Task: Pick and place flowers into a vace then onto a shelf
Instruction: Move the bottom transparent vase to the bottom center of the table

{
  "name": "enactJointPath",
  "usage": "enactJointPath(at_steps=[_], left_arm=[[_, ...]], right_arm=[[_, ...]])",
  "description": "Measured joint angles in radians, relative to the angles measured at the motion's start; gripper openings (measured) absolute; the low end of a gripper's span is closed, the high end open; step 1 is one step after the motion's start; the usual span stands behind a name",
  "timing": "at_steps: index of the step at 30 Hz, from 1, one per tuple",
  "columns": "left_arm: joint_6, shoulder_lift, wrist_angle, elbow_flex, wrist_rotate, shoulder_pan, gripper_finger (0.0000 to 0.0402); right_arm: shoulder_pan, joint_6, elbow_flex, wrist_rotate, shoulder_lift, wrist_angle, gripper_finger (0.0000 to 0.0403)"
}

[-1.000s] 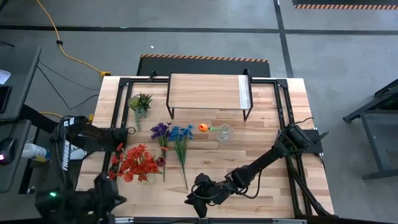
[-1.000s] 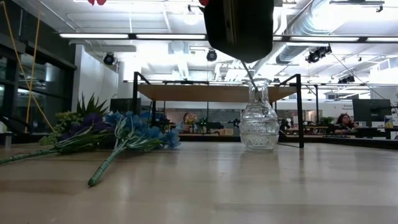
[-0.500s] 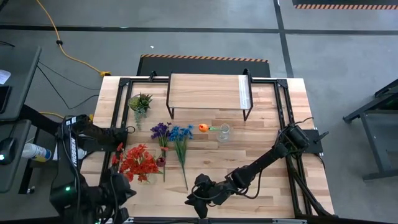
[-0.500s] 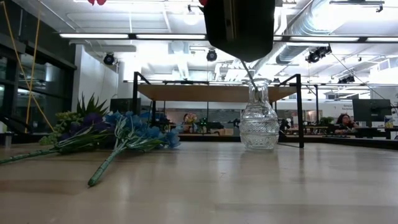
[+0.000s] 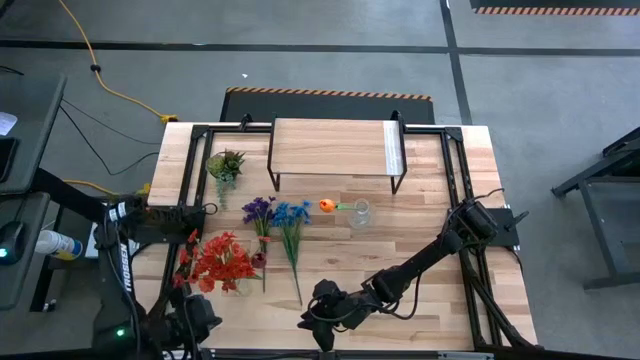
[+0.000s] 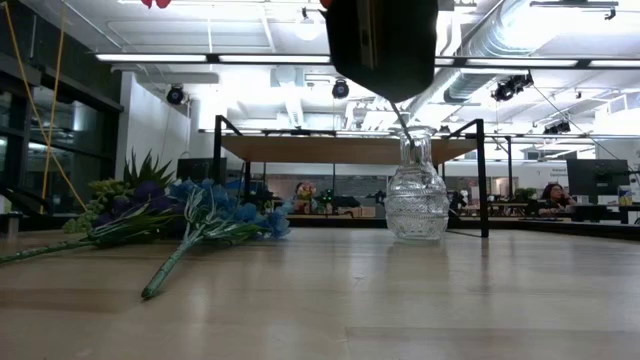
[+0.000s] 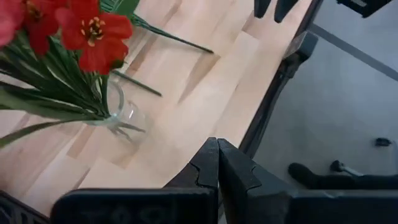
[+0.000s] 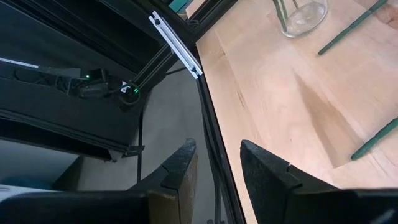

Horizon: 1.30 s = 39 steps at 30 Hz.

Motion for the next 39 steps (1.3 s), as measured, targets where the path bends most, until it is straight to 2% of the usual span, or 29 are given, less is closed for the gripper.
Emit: enactJointPath(at_steps=[16,29,39], left_arm=[[-0.030,0.054,0.004,0.000,0.072,-0.001,0.0048],[-0.050,0.115,0.012,0.001,0.077,-0.002,0.0166],[-0.026,0.184,0.017,0.001,0.073,-0.001,0.0211]], right_arm=[[0.000,-0.018,0.000,-0.027,0.000,-0.001,0.0114],[0.001,-0.018,0.000,-0.054,0.000,-0.010,0.0114],[0.001,-0.035,0.000,-0.093,0.000,-0.023,0.0114]])
